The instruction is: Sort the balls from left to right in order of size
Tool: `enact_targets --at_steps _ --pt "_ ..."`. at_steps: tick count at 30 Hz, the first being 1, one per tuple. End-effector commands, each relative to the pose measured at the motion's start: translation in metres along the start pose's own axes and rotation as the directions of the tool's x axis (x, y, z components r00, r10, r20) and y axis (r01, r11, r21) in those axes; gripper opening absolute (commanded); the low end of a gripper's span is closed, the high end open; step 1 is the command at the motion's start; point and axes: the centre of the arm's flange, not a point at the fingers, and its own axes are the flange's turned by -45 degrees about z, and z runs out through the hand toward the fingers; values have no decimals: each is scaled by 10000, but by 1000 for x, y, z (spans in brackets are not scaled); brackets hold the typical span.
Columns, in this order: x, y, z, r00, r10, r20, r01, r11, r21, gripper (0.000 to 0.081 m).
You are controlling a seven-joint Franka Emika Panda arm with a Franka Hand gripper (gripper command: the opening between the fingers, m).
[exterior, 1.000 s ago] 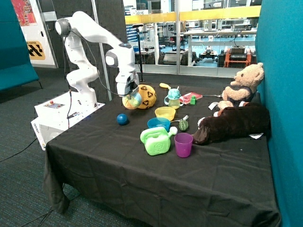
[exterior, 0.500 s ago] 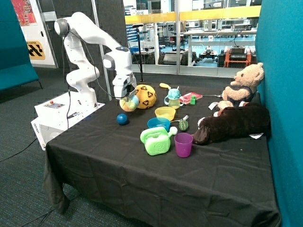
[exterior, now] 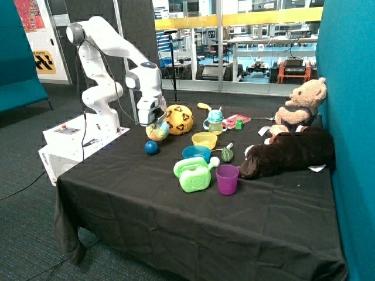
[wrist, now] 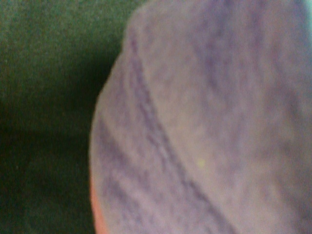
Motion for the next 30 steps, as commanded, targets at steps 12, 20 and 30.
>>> enact_targets --at_steps 12,20,30 --pt "10 -4 20 9999 -117 17 117 9999 1 0" --pt "10 -4 29 10000 -89 17 89 10000 1 0" --pt "10 -4 28 9999 -154 17 154 9999 1 293"
